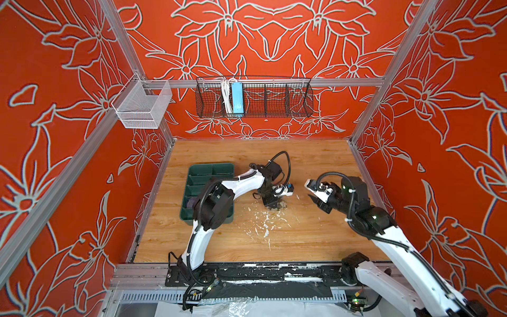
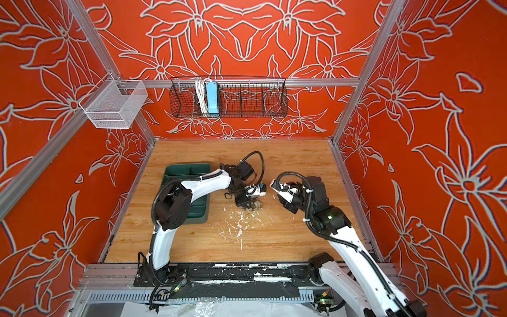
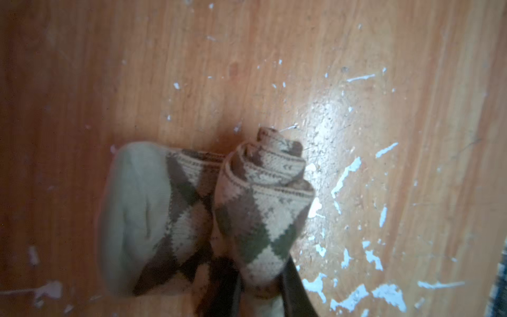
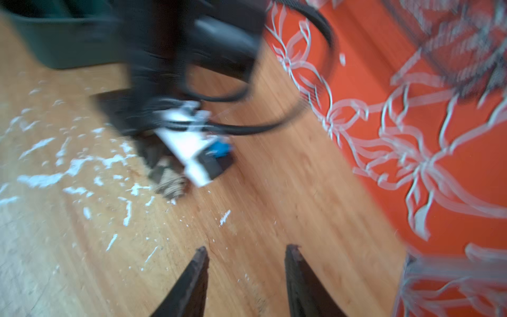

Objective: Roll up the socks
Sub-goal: 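Open and lift the right gripper away while the left gripper holds, then lower the right gripper and pinch the rolled edge again, then roll the sock to its far end with both grippers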

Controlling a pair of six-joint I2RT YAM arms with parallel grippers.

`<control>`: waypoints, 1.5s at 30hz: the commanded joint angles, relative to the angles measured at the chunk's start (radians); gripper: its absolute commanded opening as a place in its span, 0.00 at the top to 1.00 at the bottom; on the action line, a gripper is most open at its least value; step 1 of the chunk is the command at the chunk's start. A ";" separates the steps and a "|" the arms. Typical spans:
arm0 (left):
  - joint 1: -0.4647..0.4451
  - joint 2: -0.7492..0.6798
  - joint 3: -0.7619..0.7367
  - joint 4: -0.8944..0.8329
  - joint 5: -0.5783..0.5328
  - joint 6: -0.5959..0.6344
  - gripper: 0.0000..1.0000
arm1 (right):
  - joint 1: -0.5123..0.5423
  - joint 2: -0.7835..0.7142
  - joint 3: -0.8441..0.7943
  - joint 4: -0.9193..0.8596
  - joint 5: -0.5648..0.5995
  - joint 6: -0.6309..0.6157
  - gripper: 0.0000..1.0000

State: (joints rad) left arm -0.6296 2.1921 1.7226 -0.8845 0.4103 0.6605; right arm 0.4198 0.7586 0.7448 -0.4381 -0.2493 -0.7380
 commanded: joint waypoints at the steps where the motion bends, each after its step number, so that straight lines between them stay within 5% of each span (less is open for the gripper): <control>1: 0.056 0.133 0.082 -0.308 0.114 -0.027 0.81 | 0.135 -0.034 -0.062 -0.084 0.013 -0.222 0.49; 7: 0.111 0.214 0.208 -0.387 0.159 -0.038 0.79 | 0.316 0.150 -0.167 0.219 0.128 -0.230 0.45; 14: 0.122 0.222 0.230 -0.379 0.163 -0.056 0.79 | 0.330 0.538 -0.127 0.574 0.146 -0.220 0.46; 22: 0.120 0.222 0.229 -0.379 0.165 -0.064 0.79 | 0.311 0.786 -0.020 0.630 0.186 -0.242 0.46; 33: 0.111 0.200 0.223 -0.374 0.178 -0.054 0.78 | 0.294 0.892 0.021 0.555 0.247 -0.279 0.48; 45: 0.107 0.015 0.136 -0.227 0.245 -0.109 0.61 | 0.285 0.920 0.124 0.199 0.225 -0.141 0.96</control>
State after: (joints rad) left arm -0.5140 2.3032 1.8881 -1.1492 0.6388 0.5705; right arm 0.7151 1.6447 0.8326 -0.0277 -0.0250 -0.9512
